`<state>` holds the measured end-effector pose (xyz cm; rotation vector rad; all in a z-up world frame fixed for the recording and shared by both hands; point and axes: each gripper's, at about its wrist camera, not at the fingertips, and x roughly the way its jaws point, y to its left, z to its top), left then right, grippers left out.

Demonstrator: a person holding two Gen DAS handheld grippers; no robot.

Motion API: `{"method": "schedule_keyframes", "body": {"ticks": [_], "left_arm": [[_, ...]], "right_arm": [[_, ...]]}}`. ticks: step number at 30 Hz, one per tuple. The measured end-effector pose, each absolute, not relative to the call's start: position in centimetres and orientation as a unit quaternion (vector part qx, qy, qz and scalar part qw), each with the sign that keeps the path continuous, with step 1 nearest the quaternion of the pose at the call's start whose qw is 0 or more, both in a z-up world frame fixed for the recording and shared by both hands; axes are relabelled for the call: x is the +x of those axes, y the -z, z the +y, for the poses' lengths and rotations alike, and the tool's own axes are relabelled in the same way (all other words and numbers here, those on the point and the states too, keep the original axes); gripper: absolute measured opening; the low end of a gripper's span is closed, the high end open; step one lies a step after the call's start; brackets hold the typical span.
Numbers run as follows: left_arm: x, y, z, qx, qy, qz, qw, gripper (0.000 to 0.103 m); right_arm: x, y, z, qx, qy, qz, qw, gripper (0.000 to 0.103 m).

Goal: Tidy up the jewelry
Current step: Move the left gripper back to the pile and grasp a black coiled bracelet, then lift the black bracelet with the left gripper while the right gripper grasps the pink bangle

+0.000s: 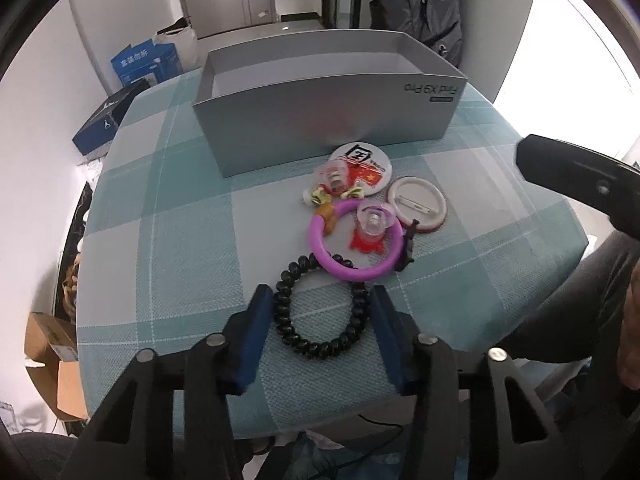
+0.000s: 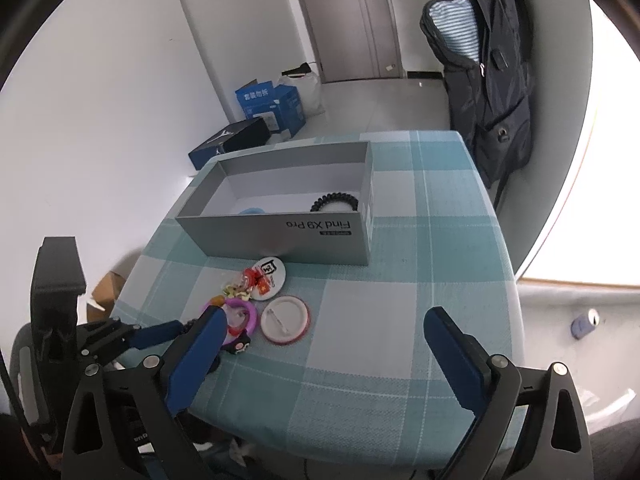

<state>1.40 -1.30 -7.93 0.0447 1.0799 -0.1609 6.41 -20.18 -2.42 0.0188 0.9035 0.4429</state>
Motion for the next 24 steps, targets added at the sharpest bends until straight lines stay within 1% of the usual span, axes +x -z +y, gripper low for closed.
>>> {"method": "schedule_keyframes", "body": {"ticks": [2, 3, 7, 13, 20, 24], "left_arm": [[1.3, 7.9, -1.5, 0.024, 0.082, 0.513, 0.854, 0.034], [1.5, 8.0, -1.6, 0.024, 0.083, 0.513, 0.854, 0.029], [1.6, 7.9, -1.1, 0.009, 0.085, 0.515, 0.853, 0.025], [2.0, 7.6, 0.9, -0.052, 0.084, 0.52, 0.848, 0.024], [1.5, 5.6, 3.1, -0.104, 0.076, 0.49, 0.862, 0.024], [1.4, 5.0, 5.1, -0.143, 0.07, 0.477, 0.865, 0.024]], "right_arm": [[6.7, 2.9, -20.2, 0.019, -0.219, 0.45, 0.865, 0.094], [6.8, 3.1, -20.2, 0.023, -0.219, 0.456, 0.862, 0.094], [7.1, 3.6, -20.7, 0.047, -0.223, 0.468, 0.854, 0.094], [7.4, 4.1, -20.8, 0.07, -0.231, 0.485, 0.841, 0.094], [7.0, 4.1, -18.9, 0.057, -0.258, 0.486, 0.833, 0.094], [6.8, 4.5, -17.2, 0.052, -0.279, 0.495, 0.821, 0.089]]}}
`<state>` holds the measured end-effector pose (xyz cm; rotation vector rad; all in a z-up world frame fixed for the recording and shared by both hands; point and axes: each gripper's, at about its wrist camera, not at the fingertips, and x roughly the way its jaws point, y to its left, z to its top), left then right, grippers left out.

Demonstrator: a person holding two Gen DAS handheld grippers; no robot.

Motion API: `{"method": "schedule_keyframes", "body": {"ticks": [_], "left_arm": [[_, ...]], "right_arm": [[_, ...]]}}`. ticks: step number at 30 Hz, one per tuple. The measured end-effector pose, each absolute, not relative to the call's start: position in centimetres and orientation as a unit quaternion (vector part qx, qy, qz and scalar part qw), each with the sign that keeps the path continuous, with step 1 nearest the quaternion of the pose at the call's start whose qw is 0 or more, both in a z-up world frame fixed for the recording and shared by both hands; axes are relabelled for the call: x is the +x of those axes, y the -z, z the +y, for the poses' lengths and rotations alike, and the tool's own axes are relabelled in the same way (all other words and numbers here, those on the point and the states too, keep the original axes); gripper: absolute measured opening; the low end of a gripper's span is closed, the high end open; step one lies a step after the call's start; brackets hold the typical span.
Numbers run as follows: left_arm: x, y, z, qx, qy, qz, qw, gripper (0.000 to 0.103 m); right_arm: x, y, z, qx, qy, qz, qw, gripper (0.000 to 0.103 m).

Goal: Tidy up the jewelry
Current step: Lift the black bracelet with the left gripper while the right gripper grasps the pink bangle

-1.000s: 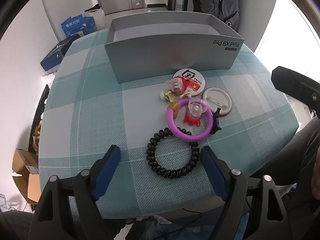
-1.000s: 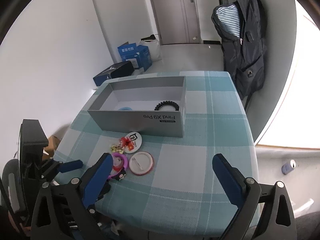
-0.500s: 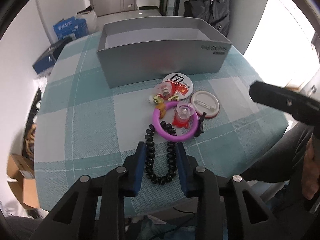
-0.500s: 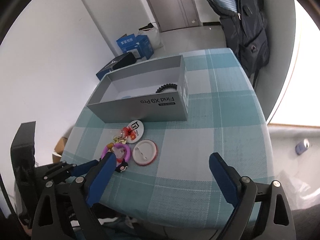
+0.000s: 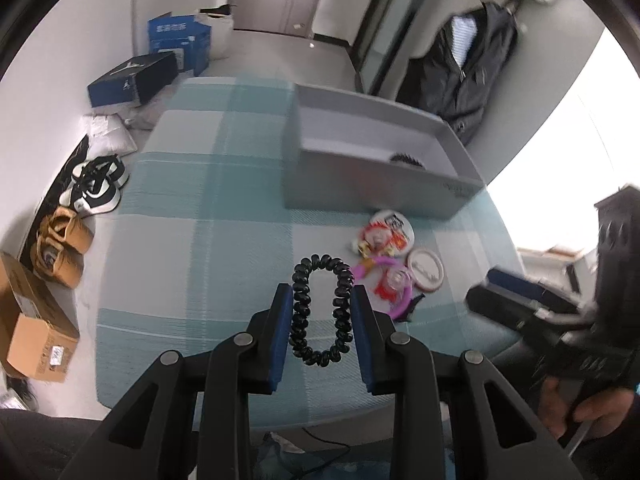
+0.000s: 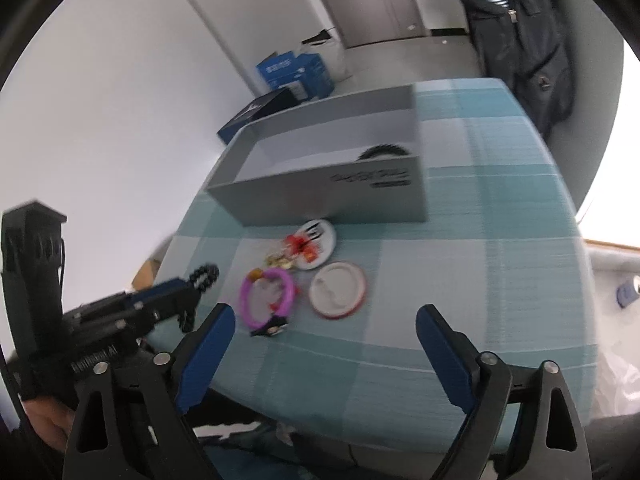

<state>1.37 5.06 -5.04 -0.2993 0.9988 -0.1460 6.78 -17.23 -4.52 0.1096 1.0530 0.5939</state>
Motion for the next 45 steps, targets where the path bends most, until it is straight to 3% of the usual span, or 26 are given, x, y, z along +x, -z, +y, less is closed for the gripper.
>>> {"method": "schedule_keyframes", "body": {"ticks": [21, 24, 26, 45], "left_arm": [[2.1, 4.6, 9.6, -0.203, 0.046, 0.446, 0.87, 0.024], [2.1, 4.6, 9.6, -0.196, 0.043, 0.446, 0.872, 0.024], [2.1, 4.4, 9.4, -0.187, 0.04, 0.444, 0.875, 0.024], [1.9, 3.2, 8.6, -0.149, 0.032, 0.424, 0.893, 0.024]], "right_arm": [[5.8, 6.7, -8.1, -0.088, -0.263, 0.485, 0.829, 0.072], [5.9, 6.8, -7.2, -0.109, -0.25, 0.479, 0.835, 0.067], [6.0, 7.0, -6.9, -0.118, -0.244, 0.484, 0.832, 0.055], [5.8, 4.7, -11.0, -0.042, -0.266, 0.47, 0.84, 0.052]]}}
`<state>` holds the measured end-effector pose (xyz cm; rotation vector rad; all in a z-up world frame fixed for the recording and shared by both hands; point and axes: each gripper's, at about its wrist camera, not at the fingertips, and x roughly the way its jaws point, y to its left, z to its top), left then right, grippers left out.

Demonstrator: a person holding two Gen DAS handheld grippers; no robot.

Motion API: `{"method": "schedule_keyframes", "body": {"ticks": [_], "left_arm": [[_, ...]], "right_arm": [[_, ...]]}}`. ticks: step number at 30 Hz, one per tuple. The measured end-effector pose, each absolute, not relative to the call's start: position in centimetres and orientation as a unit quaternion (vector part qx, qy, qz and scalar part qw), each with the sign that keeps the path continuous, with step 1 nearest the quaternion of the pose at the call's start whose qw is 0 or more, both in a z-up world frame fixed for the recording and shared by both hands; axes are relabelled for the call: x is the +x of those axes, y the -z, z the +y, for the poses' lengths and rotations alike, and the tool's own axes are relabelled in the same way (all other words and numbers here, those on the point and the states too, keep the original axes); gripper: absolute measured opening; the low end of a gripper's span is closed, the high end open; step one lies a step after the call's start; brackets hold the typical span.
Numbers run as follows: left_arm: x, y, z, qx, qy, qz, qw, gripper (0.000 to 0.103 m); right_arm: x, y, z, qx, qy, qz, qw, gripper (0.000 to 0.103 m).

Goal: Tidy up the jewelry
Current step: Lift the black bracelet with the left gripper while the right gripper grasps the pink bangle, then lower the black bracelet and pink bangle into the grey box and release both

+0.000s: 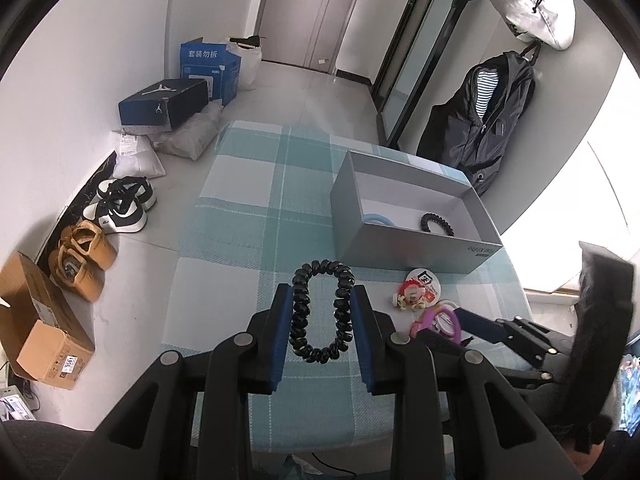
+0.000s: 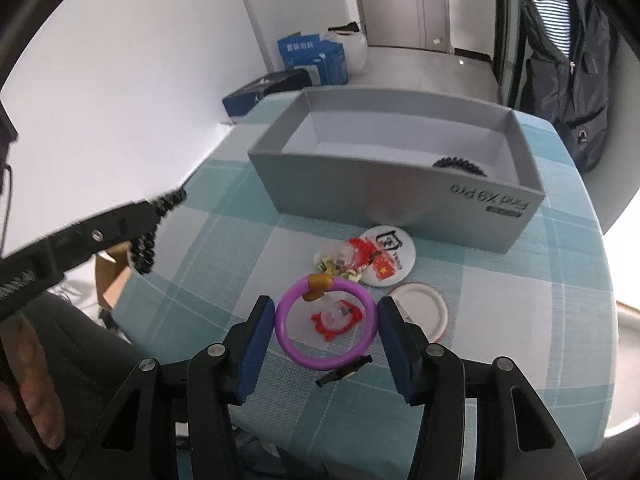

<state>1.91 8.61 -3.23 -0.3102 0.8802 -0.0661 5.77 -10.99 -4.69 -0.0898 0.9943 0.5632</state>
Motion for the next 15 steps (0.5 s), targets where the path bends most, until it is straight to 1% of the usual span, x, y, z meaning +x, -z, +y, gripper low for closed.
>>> {"method": "schedule_keyframes", "body": {"ticks": [8, 15], "left_arm": [[2.8, 2.1, 7.5, -0.139, 0.042, 0.422, 0.895, 0.024], [4.9, 0.8, 5.9, -0.14, 0.069, 0.422, 0.893, 0.024]], "right_arm": [[6.0, 1.7, -12.9, -0.005, -0.279, 0.442, 0.853, 0.052], [8.0, -0.8, -14.5, 0.016, -0.282, 0.425, 0.86, 0.052]]}}
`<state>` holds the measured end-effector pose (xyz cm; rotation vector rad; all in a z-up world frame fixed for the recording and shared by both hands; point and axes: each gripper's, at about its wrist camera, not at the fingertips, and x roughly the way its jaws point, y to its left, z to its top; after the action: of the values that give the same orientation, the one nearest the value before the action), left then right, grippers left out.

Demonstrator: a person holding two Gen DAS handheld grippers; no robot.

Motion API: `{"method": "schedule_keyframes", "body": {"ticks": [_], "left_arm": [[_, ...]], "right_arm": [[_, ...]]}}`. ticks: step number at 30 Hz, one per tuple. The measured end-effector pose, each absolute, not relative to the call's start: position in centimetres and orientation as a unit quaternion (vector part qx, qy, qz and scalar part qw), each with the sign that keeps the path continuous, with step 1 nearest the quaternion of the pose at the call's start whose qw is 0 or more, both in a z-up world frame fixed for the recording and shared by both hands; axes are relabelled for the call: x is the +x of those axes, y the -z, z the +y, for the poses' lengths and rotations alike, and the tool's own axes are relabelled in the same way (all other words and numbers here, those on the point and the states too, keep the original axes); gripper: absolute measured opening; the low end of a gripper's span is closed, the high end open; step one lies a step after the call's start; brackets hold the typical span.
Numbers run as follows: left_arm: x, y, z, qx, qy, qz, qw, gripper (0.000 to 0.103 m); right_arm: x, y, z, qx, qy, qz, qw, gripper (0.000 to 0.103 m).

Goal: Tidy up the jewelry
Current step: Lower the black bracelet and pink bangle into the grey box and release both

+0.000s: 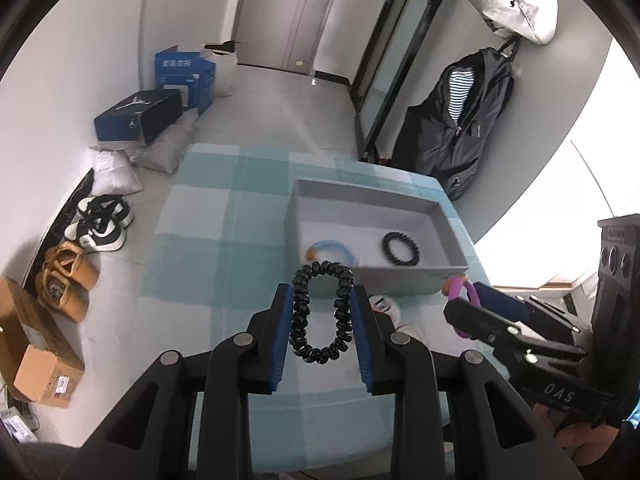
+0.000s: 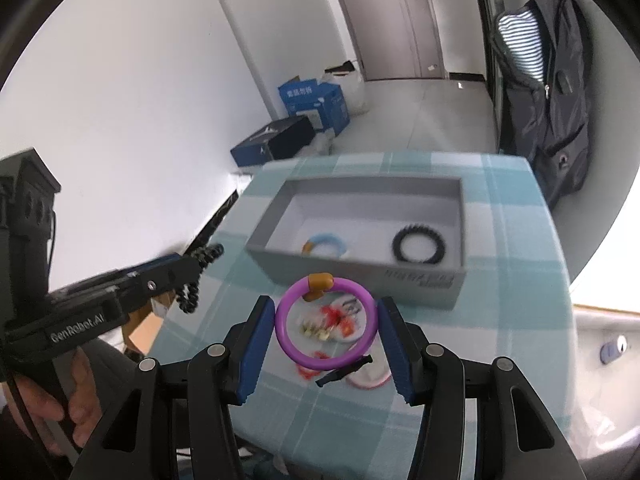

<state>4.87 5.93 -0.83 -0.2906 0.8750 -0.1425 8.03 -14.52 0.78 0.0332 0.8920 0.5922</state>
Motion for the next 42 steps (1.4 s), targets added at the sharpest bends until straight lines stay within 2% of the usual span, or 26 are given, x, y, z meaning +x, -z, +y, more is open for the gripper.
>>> {"method": "schedule_keyframes", "body": {"ticks": [14, 36, 38, 39, 40, 42], "left_arm": [[11.6, 0.0, 3.1, -0.154, 0.114, 0.441, 0.877, 0.024], [15.8, 3.2, 2.1, -0.171, 0.142, 0.488, 0.844, 0.024], [16.0, 3.2, 2.2, -0.179, 0.141, 0.491, 0.841, 0.039], [16.2, 3.3, 2.5, -0.184, 0.136, 0.497, 0.837, 0.044], [16.2, 3.4, 2.8, -0.194, 0.136, 0.5, 0.833, 0.046], [16.2, 3.3, 3.2, -0.21, 0.144, 0.497, 0.83, 0.047]], "right_arm": [[15.0, -2.8, -16.3, 0.037, -0.291, 0.425, 0.856, 0.052], [20.4, 1.3, -15.2, 0.046, -0.292, 0.476, 0.828, 0.054], [20.6, 1.3, -15.4, 0.053, -0.29, 0.478, 0.828, 0.054], [20.7, 1.2, -15.6, 0.059, -0.293, 0.475, 0.828, 0.054], [20.6, 1.1, -15.9, 0.063, -0.293, 0.473, 0.829, 0.055], [20.3, 0.8, -16.4, 0.066, -0.291, 0.466, 0.833, 0.064]]}}
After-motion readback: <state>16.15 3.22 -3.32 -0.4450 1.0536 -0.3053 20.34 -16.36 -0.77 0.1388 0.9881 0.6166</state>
